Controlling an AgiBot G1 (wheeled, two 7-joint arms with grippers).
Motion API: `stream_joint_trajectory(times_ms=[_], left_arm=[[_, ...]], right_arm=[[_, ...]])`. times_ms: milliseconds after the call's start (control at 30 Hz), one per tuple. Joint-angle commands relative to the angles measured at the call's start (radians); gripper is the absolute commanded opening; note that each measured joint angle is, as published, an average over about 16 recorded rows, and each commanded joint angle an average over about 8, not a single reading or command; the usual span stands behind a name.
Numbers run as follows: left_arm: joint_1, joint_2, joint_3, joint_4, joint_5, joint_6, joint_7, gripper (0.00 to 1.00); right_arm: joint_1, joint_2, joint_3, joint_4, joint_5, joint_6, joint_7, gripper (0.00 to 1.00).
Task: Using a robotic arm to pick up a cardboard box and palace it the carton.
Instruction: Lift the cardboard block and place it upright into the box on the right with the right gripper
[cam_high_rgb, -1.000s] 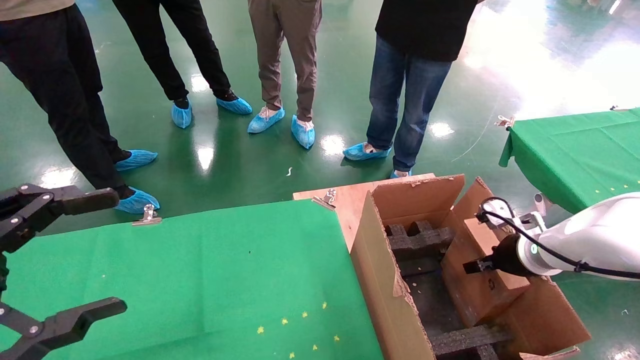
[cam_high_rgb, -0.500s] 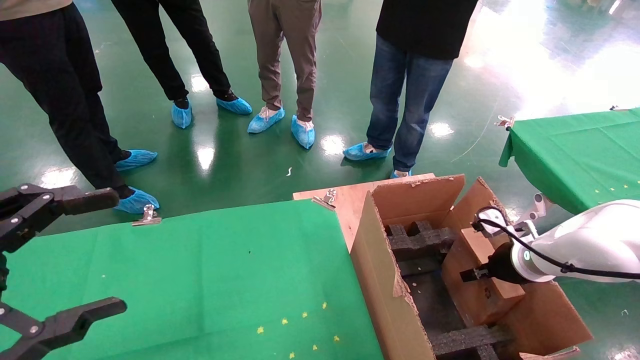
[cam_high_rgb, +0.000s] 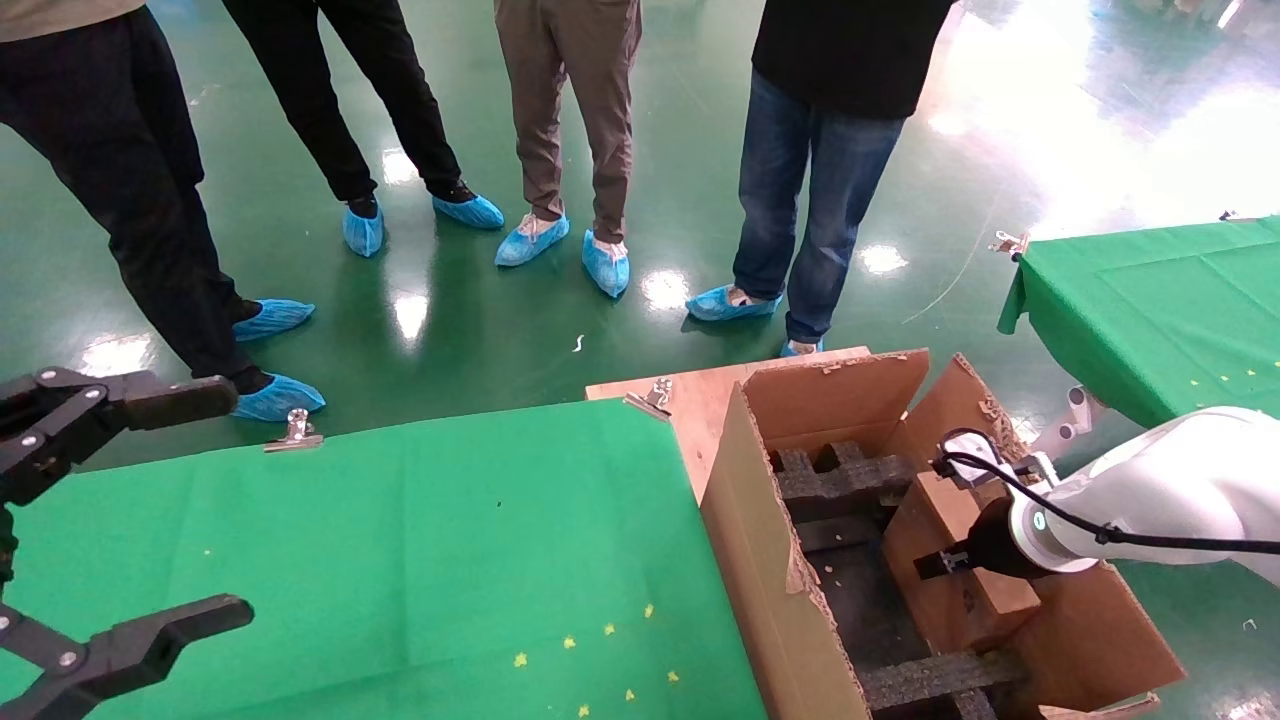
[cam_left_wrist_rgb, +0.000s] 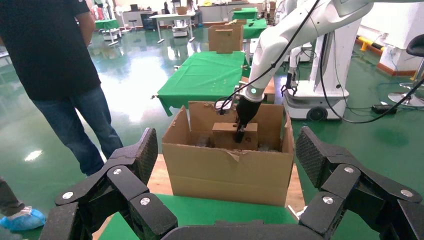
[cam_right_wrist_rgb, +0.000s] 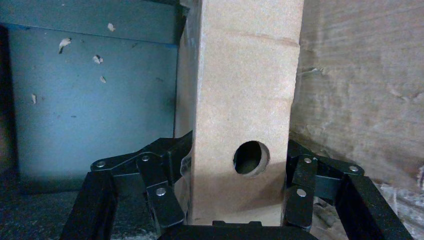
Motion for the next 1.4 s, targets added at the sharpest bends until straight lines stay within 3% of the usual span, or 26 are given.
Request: stream_joint_trajectory(times_ms=[33,167,1000,1400], left_arm=[[0.000,0.000,0.000,0.000,0.000,0.000,0.000,1.00],[0.000,0.000,0.000,0.000,0.000,0.000,0.000,1.00],[0.000,0.000,0.000,0.000,0.000,0.000,0.000,1.00],[0.000,0.000,0.000,0.000,-0.001,0.000,0.000,1.00]], right_arm=[[-0.002,-0.003,0.001,-0.007,0.011,0.000,-0.013,0.52],[-0.004,-0.002,0.004,-0.012,0.026,0.005,-0.025,1.00],[0.023,0.016,0.008,0.019,0.006,-0.004,-0.016,1.00],[0.084,0.046,0.032,0.058,-0.028,0.010,0.002,1.00]])
